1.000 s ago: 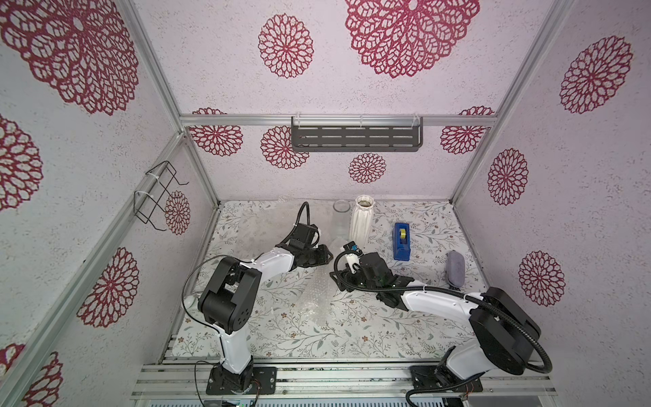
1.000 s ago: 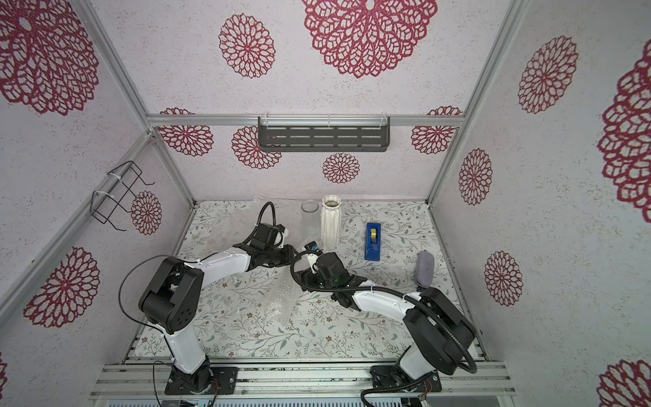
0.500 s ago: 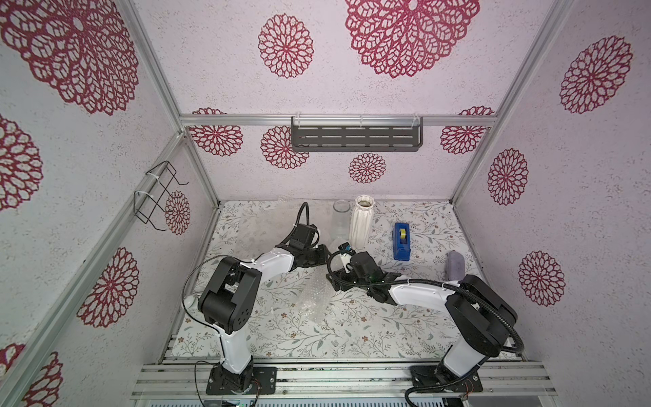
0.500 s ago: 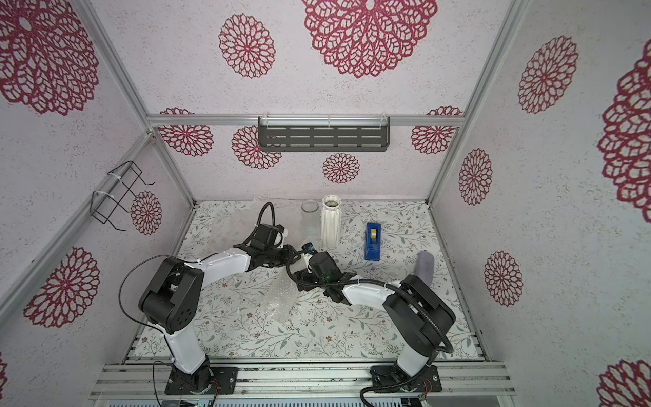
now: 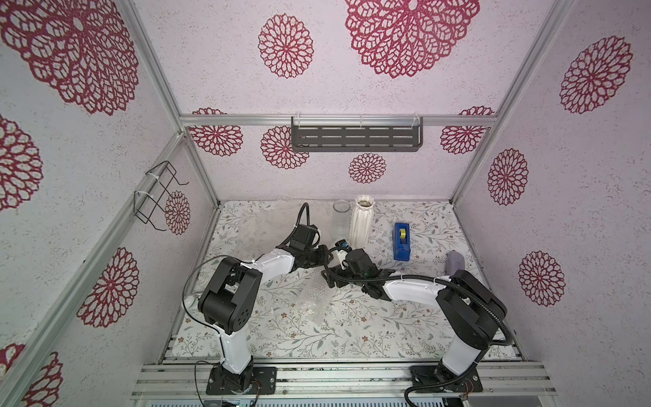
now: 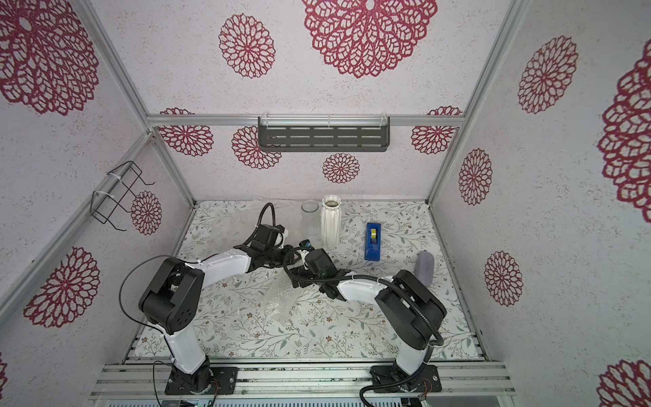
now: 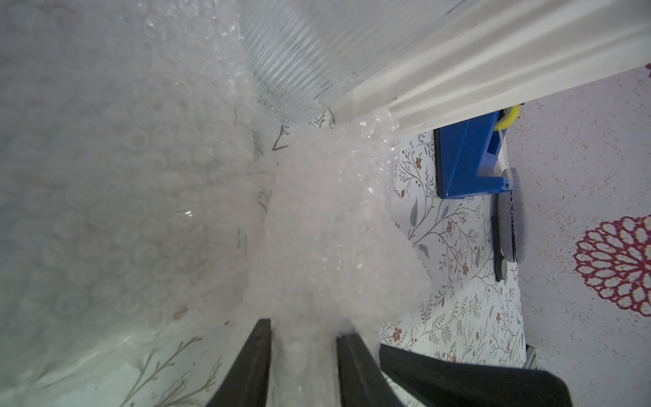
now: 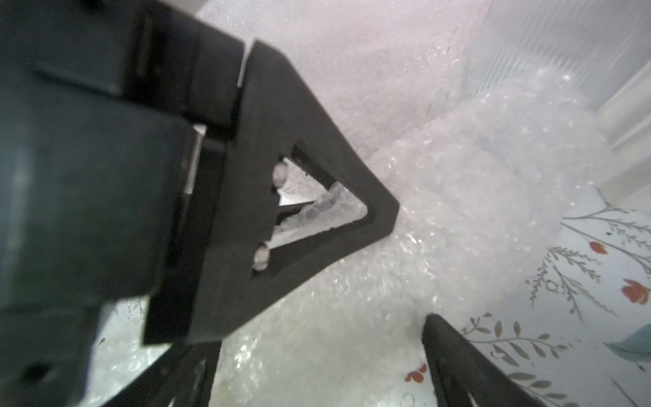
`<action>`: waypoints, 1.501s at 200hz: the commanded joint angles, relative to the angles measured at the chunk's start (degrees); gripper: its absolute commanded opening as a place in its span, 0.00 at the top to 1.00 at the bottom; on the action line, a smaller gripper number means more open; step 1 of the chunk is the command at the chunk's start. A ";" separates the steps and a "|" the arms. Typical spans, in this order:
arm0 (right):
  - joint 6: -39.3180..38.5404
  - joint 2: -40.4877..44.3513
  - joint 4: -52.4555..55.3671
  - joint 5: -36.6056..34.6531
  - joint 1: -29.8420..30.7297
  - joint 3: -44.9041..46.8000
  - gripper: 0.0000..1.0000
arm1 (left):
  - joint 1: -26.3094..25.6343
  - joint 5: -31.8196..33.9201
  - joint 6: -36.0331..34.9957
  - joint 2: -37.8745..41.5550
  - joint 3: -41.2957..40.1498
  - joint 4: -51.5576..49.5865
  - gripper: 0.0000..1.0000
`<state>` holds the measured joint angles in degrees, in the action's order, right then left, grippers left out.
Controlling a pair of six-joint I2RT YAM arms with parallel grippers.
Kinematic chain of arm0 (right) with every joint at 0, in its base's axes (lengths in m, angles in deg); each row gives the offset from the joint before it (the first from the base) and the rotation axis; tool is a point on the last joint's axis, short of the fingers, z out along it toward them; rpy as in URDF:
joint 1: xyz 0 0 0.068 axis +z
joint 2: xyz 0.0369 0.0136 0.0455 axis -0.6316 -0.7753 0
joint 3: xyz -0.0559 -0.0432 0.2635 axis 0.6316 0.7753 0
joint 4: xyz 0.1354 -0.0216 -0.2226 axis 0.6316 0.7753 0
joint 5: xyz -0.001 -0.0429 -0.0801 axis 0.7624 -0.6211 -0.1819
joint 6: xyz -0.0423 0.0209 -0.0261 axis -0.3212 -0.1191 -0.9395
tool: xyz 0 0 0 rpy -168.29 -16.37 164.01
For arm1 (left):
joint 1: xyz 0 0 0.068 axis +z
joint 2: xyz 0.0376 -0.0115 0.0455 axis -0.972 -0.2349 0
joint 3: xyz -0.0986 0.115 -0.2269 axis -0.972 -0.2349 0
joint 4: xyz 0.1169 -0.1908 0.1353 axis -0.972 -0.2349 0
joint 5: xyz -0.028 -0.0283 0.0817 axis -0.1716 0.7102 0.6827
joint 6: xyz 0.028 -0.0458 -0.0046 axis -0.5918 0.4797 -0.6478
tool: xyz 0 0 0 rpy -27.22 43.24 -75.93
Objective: Wrap vases in bubble wrap
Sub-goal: Stick the tape on the bubble wrap.
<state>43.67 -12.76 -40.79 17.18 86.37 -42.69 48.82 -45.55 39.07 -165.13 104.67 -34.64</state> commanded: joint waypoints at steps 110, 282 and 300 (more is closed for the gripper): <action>2.78 11.69 2.33 -5.38 0.35 8.74 0.11 | -1.42 0.60 0.26 -0.32 -1.14 -3.34 0.67; 3.74 7.58 1.37 -4.94 3.45 10.60 0.15 | -1.48 1.25 0.88 0.02 -0.97 -4.15 0.68; 3.77 6.20 1.26 -5.90 4.12 10.54 0.15 | -1.46 1.38 0.88 0.00 -1.01 -4.31 0.68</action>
<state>46.40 -4.81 -38.54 11.93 89.39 -31.39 48.54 -44.48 39.86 -165.04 104.67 -34.77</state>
